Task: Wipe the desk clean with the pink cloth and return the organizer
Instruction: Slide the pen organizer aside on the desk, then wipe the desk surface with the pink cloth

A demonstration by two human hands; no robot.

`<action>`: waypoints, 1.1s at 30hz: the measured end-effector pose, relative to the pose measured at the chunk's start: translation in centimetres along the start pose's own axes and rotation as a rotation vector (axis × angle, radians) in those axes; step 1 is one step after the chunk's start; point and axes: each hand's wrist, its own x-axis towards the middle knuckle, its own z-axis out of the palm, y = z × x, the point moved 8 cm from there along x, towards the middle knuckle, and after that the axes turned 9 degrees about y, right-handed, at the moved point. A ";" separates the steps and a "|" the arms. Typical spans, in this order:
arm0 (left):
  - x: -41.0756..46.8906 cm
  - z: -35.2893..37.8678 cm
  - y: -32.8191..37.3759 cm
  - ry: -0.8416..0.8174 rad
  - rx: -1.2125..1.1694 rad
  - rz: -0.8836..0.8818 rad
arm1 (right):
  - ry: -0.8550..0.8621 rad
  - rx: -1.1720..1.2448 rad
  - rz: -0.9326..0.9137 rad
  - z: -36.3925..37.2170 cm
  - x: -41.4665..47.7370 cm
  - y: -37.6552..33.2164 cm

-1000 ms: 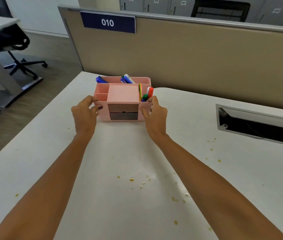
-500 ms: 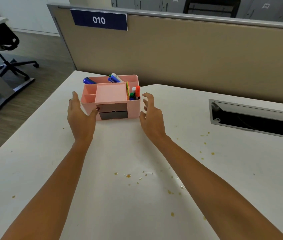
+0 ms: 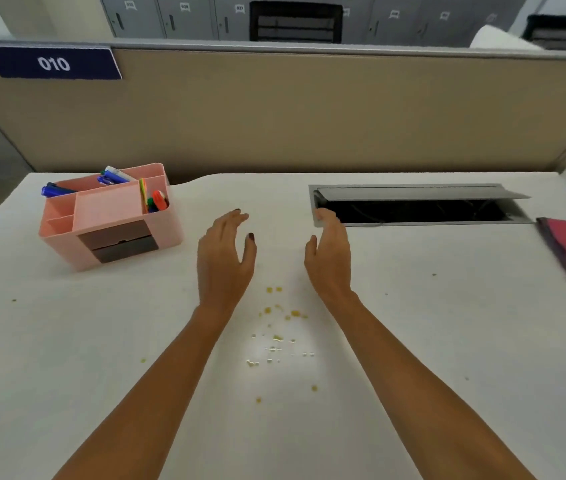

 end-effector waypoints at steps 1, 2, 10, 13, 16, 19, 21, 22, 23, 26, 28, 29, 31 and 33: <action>-0.6 1.5 1.7 -0.053 -0.014 0.026 | 0.029 -0.032 0.030 -1.4 0.3 1.5; -1.4 3.2 3.8 -0.114 -0.033 0.052 | 0.065 -0.074 0.056 -3.2 0.6 3.2; -7.6 14.4 14.9 -0.482 -0.088 0.152 | 0.240 -0.364 0.300 -15.9 1.8 16.3; -10.3 17.8 18.0 -0.594 -0.067 0.230 | 0.267 -0.414 0.445 -20.1 2.1 21.4; -13.1 21.0 21.1 -0.711 -0.052 0.313 | 0.313 -0.462 0.579 -23.7 2.6 25.8; -15.2 23.3 23.3 -0.802 -0.111 0.340 | 0.349 -0.534 0.579 -26.1 3.9 28.4; -16.4 24.6 24.1 -0.834 -0.115 0.379 | 0.356 -0.580 0.587 -27.4 4.6 30.2; -16.9 25.2 24.1 -0.849 -0.114 0.384 | 0.353 -0.605 0.603 -27.9 4.9 31.3; -17.2 25.7 23.9 -0.859 -0.105 0.380 | 0.345 -0.623 0.618 -28.2 5.0 32.2; -17.7 26.2 22.9 -0.788 0.018 0.454 | 0.341 -0.659 0.652 -29.1 5.7 34.5; -17.8 25.9 22.6 -0.735 0.068 0.495 | 0.358 -0.684 0.646 -29.6 5.9 35.2; -17.9 25.9 22.6 -0.727 0.075 0.499 | 0.373 -0.709 0.631 -29.8 6.0 35.4; -18.1 26.0 22.5 -0.724 0.088 0.504 | 0.383 -0.736 0.601 -30.1 6.2 35.5; -18.2 26.0 22.4 -0.720 0.104 0.510 | 0.364 -0.738 0.562 -29.9 6.8 35.6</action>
